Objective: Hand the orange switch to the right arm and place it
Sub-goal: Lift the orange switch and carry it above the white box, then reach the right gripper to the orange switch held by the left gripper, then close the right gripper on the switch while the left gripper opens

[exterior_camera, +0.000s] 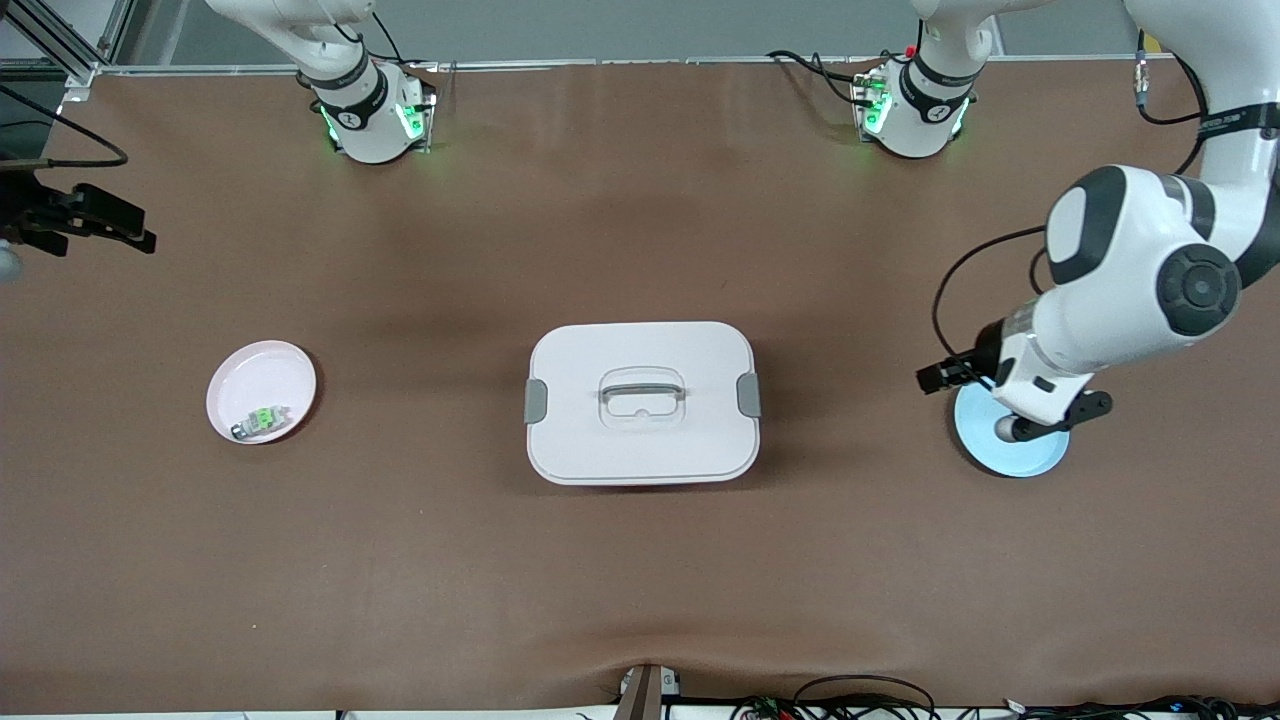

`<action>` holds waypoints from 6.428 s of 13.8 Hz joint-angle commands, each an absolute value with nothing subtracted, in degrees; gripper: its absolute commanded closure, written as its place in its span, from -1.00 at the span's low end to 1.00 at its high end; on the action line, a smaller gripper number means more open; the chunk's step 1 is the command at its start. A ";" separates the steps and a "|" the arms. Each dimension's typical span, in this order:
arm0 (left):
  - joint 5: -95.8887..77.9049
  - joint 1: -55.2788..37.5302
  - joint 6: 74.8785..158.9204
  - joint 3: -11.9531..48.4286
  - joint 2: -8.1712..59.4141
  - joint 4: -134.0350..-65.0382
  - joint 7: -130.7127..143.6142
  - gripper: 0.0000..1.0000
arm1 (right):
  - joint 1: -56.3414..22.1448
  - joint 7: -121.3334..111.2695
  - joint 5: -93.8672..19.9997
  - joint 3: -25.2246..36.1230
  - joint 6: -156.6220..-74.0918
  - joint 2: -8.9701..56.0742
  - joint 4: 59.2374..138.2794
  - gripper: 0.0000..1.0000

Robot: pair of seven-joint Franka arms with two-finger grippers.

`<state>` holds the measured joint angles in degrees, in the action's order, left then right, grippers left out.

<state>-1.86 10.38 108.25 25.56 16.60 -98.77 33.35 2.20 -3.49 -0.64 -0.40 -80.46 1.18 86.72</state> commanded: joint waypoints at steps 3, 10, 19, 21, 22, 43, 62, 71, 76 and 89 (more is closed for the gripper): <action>-4.47 9.67 104.68 33.82 17.58 -94.75 48.66 1.00 | 1.15 -2.64 -2.55 -0.09 -79.81 2.29 86.83 -1.00; -15.46 -1.22 104.76 35.24 25.03 -85.45 72.91 1.00 | -8.51 11.04 -11.68 -0.18 -81.02 1.94 89.02 -1.00; -30.14 -9.93 113.10 35.07 32.43 -77.96 85.95 1.00 | -21.95 29.14 -23.81 -0.35 -110.11 -11.68 116.09 -1.00; -31.28 -10.98 115.91 35.16 32.87 -77.96 88.32 1.00 | -25.38 37.14 -25.83 -0.35 -114.06 -11.69 116.89 -1.00; -31.90 -11.94 117.49 35.07 33.13 -77.96 89.11 1.00 | -27.58 39.96 -25.93 -0.35 -116.69 -11.69 117.33 -1.00; -33.84 -16.70 121.20 35.07 34.37 -77.52 95.01 1.00 | -38.49 48.34 -26.01 -0.44 -139.05 -0.61 116.81 -1.00; -33.84 -17.58 121.20 35.07 34.28 -77.43 95.71 1.00 | -34.81 41.32 -35.92 0.26 -137.63 -4.04 119.26 -1.00; -33.84 -17.58 121.20 35.07 34.19 -77.43 95.71 1.00 | -36.21 35.33 -40.17 0.00 -146.16 -6.07 124.54 -1.00; -33.84 -17.67 121.20 35.07 34.19 -77.43 95.71 1.00 | -37.53 34.46 -40.17 0.00 -146.16 -5.37 124.54 -1.00; -33.84 -18.02 121.29 34.98 34.10 -77.43 95.71 1.00 | -36.21 30.06 -40.51 0.26 -142.03 -8.43 128.32 -1.00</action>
<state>-32.74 -17.23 121.42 35.01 34.12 -78.42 94.71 -37.07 32.15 -38.56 0.31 -143.16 -5.73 125.98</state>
